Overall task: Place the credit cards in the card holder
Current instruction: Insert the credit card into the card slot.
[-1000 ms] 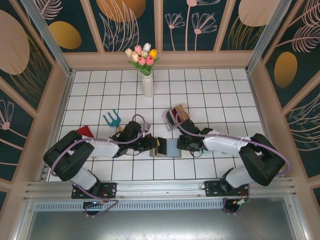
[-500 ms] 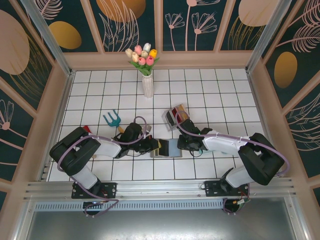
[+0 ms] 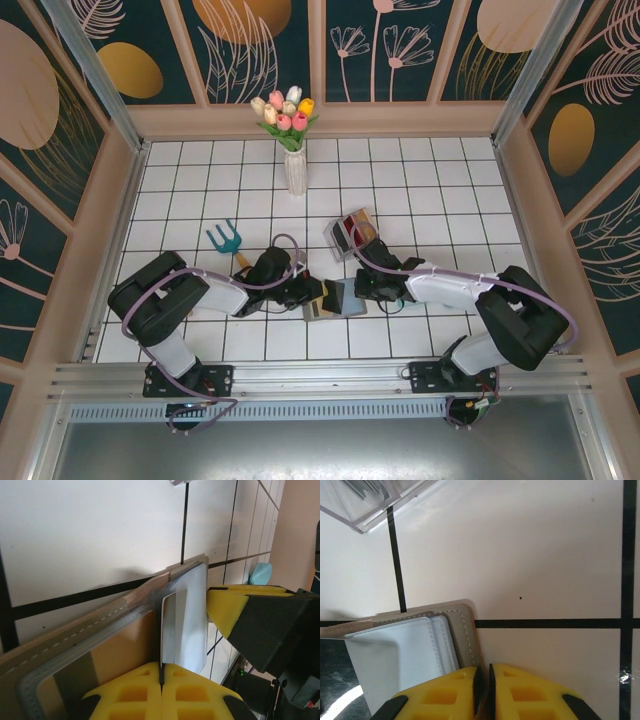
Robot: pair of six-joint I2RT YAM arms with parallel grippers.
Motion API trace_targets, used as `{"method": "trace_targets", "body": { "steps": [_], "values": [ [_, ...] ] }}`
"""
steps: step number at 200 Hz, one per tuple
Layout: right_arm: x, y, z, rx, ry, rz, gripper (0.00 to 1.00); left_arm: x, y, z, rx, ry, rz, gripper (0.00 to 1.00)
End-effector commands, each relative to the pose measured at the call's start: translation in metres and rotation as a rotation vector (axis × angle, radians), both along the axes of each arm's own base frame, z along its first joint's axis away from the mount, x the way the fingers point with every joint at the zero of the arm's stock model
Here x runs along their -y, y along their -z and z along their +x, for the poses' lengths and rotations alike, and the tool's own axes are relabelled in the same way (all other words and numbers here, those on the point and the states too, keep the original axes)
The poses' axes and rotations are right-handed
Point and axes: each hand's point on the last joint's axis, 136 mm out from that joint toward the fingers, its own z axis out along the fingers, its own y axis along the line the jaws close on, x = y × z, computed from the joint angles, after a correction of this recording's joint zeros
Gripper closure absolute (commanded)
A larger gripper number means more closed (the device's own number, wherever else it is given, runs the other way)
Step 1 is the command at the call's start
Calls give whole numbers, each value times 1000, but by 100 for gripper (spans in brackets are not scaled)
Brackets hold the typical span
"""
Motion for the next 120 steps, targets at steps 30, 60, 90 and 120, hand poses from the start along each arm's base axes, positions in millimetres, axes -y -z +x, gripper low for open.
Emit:
{"method": "trace_targets", "body": {
  "steps": [30,60,90,120],
  "values": [
    [11,28,-24,-101,-7,-36,87,-12,-8,17,48,-143,10,100],
    [11,30,-25,-105,-3,-21,89,-22,-6,16,43,-192,22,100],
    [7,30,-27,-111,-13,0,92,-21,-6,17,33,-210,0,100],
    [8,32,-28,-121,-15,-1,95,-29,-8,19,37,-255,4,100]
  ]
}}
